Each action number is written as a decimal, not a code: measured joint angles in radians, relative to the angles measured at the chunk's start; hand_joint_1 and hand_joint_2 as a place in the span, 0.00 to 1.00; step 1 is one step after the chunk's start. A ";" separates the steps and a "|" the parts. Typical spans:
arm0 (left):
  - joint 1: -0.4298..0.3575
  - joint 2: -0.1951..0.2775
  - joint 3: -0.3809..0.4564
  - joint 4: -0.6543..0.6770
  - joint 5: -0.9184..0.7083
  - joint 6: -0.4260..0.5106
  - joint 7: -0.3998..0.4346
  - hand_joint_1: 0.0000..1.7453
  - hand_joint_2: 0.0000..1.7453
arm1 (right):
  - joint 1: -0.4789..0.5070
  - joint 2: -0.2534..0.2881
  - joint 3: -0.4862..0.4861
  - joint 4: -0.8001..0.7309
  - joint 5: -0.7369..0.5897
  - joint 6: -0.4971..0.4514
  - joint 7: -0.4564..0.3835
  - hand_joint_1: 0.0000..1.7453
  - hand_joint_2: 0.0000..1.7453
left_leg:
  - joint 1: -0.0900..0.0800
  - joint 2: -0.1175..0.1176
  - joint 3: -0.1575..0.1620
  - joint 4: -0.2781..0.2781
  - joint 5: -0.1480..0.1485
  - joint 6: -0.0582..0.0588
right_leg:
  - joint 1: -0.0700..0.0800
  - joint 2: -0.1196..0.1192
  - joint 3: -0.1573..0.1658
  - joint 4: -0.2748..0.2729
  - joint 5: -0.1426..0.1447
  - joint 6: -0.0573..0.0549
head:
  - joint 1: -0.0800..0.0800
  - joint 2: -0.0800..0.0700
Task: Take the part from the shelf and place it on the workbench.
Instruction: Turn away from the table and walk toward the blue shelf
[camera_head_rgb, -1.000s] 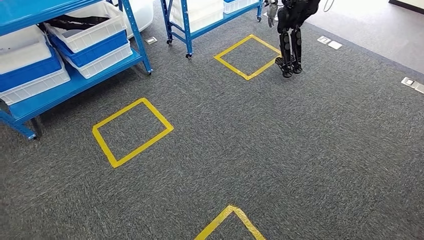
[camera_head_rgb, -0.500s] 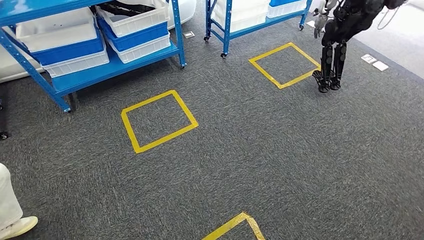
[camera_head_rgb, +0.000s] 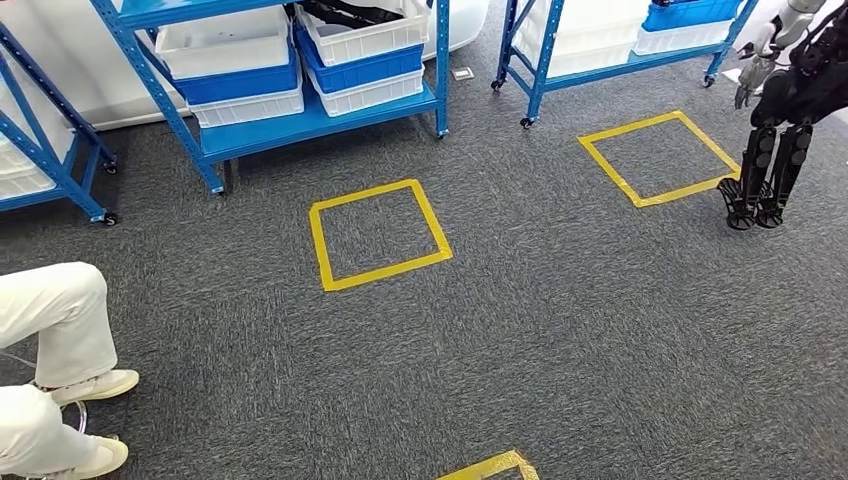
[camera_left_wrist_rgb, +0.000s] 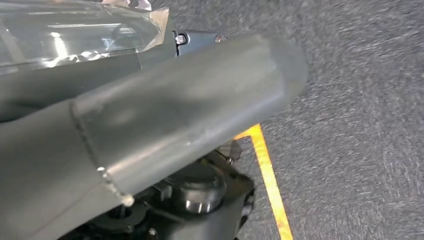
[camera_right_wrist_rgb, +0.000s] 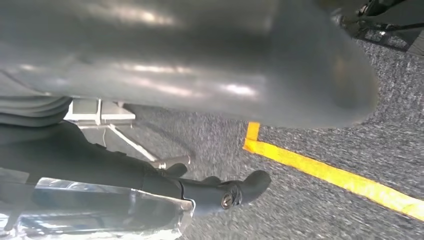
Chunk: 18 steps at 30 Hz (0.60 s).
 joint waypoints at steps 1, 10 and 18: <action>-0.001 0.001 0.000 0.000 0.002 -0.006 0.001 0.00 0.00 | 0.002 0.002 0.000 0.000 0.000 -0.001 0.000 0.00 0.00 | 0.000 0.033 -0.023 0.051 -0.030 -0.004 | 0.003 -0.013 0.001 -0.001 0.000 -0.006 | -0.002 0.000; -0.007 0.006 0.008 -0.006 -0.021 -0.063 -0.003 0.00 0.00 | 0.007 0.008 -0.016 0.001 -0.010 -0.002 0.000 0.00 0.00 | -0.006 0.147 0.030 -0.023 0.005 0.007 | 0.019 -0.128 0.011 0.000 -0.022 -0.011 | -0.004 0.000; -0.030 0.005 0.042 -0.006 -0.050 -0.119 -0.027 0.00 0.00 | 0.010 0.015 -0.035 0.002 -0.020 -0.005 -0.001 0.00 0.00 | 0.001 0.055 0.034 -0.063 0.031 0.038 | 0.017 -0.026 -0.071 0.204 -0.125 0.005 | 0.003 0.000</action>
